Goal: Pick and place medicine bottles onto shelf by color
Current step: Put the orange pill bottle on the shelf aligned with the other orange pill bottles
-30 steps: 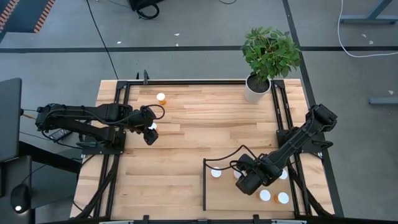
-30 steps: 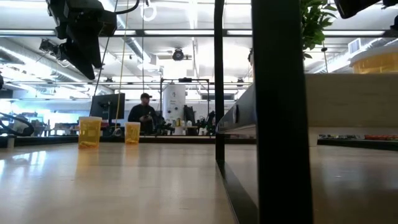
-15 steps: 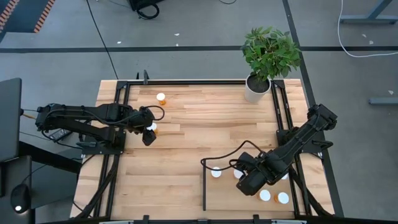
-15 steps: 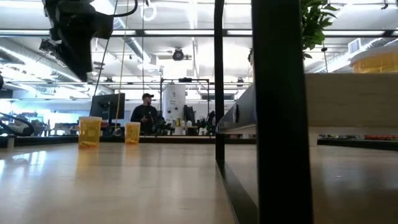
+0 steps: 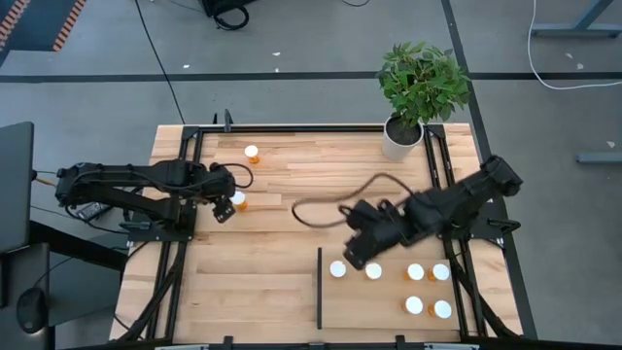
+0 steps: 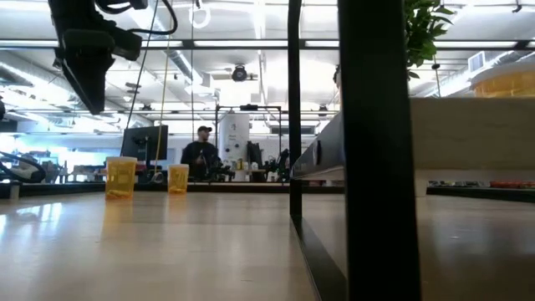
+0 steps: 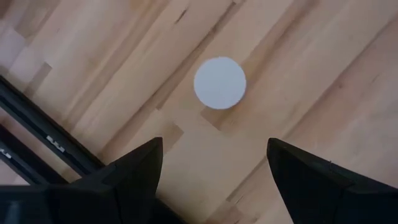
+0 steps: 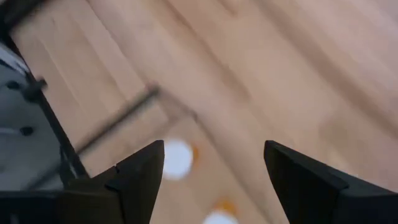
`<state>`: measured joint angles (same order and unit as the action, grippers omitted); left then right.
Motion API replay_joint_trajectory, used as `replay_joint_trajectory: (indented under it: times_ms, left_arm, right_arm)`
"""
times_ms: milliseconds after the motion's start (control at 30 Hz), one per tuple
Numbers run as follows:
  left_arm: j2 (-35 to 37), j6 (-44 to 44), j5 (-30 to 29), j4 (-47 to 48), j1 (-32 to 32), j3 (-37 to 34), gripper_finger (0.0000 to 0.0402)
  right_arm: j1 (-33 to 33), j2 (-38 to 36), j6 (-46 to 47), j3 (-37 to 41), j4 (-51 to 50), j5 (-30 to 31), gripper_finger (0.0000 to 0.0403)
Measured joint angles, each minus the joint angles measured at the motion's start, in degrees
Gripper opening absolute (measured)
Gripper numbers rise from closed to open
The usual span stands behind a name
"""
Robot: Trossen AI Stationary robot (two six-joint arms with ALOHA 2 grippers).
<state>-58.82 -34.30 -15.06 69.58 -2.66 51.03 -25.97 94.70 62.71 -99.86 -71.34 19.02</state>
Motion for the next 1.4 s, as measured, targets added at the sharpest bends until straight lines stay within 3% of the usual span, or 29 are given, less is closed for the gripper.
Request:
replay_joint_trajectory:
  times_ms: [200, 433, 700, 867, 1133, 1400]
  left_arm:
    - [-1.99, 8.19, -0.12, -3.73, -3.96, -2.17, 0.0293]
    - [-2.43, 10.97, 11.45, -14.50, -10.17, -11.53, 0.0293]
    - [-2.17, 10.07, 10.26, -17.70, -11.01, -11.24, 0.0294]
    - [-2.54, 10.97, 10.51, -19.98, -11.00, -10.45, 0.0318]
    - [-8.78, 11.18, 9.51, -21.44, -11.06, -10.62, 0.0364]
    - [-15.65, 10.97, 9.23, -24.22, -11.10, -10.64, 0.0357]
  right_arm:
    - [6.60, 0.00, -10.63, -3.09, 4.99, 0.23, 0.0284]
    - [8.85, -0.03, -14.32, -3.98, 5.30, -0.18, 0.0284]
    - [7.67, 0.00, -14.15, -3.97, 4.80, -0.65, 0.0284]
    - [7.89, 0.00, -13.82, -3.97, 4.22, -0.06, 0.0284]
    - [9.09, 0.00, -14.08, -3.95, 4.20, 0.24, 0.0284]
    - [9.83, 0.00, -14.42, -3.93, 4.12, 0.25, 0.0284]
